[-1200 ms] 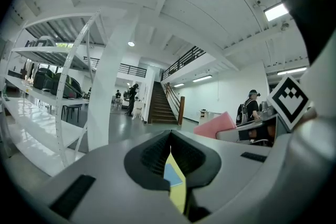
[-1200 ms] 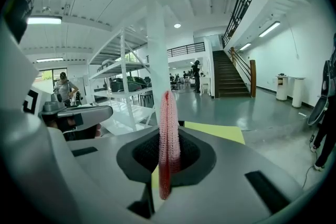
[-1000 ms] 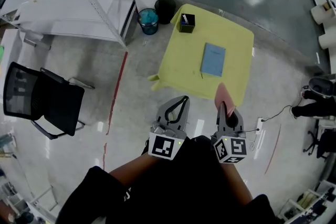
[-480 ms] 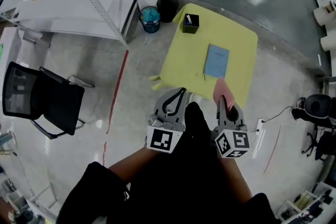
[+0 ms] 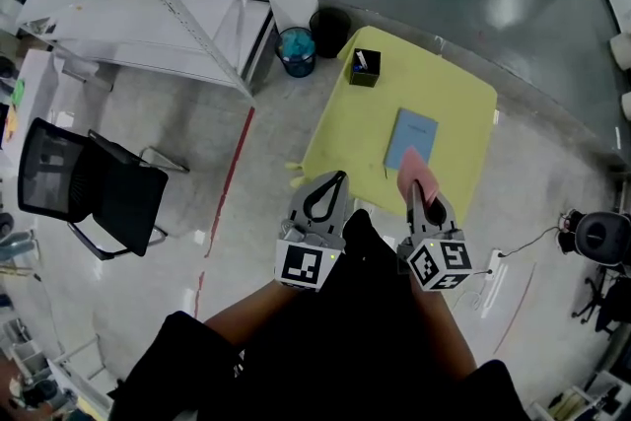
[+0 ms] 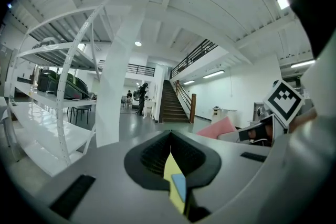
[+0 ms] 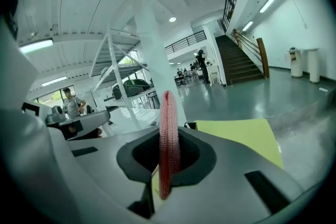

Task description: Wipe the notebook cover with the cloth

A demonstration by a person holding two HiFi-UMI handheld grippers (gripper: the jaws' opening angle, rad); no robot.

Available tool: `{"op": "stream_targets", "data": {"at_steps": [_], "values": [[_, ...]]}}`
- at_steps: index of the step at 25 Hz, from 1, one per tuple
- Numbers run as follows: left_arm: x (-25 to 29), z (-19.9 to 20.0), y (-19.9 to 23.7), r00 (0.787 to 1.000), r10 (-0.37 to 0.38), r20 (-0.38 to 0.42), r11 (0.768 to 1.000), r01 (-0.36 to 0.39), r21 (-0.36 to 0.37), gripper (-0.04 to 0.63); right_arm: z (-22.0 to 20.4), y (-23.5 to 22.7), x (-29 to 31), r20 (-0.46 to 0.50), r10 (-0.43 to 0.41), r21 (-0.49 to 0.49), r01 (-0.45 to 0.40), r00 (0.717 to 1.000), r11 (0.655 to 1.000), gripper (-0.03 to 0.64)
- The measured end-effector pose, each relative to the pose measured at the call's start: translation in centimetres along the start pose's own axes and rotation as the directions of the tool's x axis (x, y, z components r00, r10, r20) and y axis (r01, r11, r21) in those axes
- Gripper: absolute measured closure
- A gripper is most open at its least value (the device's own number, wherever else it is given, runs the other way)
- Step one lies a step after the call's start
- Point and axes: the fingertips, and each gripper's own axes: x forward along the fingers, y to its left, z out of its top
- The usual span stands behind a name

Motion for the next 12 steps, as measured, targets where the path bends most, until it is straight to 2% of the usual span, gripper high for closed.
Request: {"op": "stream_targets", "data": {"at_steps": [4, 8, 12], "values": [[5.2, -1.1, -1.6, 0.999, -0.019, -0.044, 1.0, 0.02, 0.023, 0.581, -0.8, -3.2, 2.9, -0.067, 0.075, 0.095, -0.069, 0.995, 0.993, 0.58], [9.9, -2.2, -3.4, 0.993, -0.055, -0.103, 0.997, 0.049, -0.053, 0.581, -1.0, -6.7, 5.6, -0.121, 0.113, 0.109, -0.1, 0.986, 0.989, 0.579], [14.3, -3.7, -4.3, 0.988, -0.039, -0.152, 0.998, 0.032, -0.05, 0.581, -1.1, -10.4, 8.8, -0.149, 0.138, 0.163, -0.113, 0.979, 0.98, 0.58]]}}
